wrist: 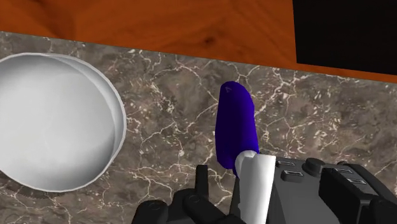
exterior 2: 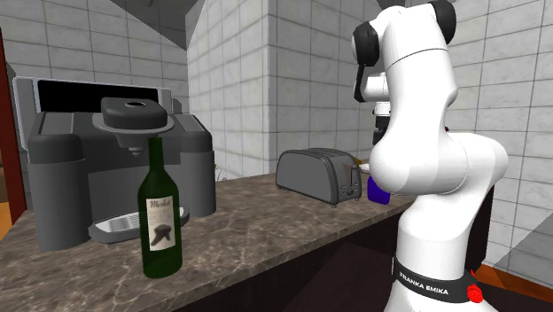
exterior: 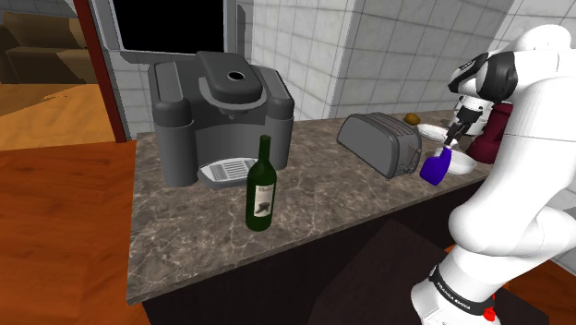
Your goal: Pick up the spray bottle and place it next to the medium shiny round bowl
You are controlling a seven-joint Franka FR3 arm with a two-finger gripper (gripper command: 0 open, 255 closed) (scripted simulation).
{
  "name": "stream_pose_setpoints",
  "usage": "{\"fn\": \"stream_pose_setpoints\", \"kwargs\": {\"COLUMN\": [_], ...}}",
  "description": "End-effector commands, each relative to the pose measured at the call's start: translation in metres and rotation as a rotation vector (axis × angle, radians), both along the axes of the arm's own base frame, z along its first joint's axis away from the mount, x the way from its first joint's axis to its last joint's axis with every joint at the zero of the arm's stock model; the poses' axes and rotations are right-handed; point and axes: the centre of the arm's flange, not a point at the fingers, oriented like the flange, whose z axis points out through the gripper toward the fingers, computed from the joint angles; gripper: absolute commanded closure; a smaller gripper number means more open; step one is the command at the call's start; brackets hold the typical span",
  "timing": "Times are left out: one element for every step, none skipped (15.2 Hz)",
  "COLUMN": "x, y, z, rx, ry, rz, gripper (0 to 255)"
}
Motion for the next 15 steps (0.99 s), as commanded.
{"fn": "stream_pose_setpoints", "kwargs": {"x": [0.0,0.0,0.0,0.0,-0.001,-0.001,-0.002,-0.002,-0.002,-0.002,-0.002,-0.002,-0.002,-0.002,-0.002], "y": [0.0,0.0,0.0,0.0,0.0,0.0,0.001,0.001,0.001,0.001,0.001,0.001,0.001,0.001,0.001], "z": [0.0,0.0,0.0,0.013,0.026,0.04,0.05,0.05,0.05,0.05,0.05,0.05,0.05,0.05,0.05], "rx": [0.0,0.0,0.0,0.0,0.0,0.0,0.0,0.0,0.0,0.0,0.0,0.0,0.0,0.0,0.0], "ry": [0.0,0.0,0.0,0.0,0.0,0.0,0.0,0.0,0.0,0.0,0.0,0.0,0.0,0.0,0.0], "rz": [0.0,0.0,0.0,0.0,0.0,0.0,0.0,0.0,0.0,0.0,0.0,0.0,0.0,0.0,0.0], "gripper": [0,0,0,0,0,0,0,0,0,0,0,0,0,0,0]}}
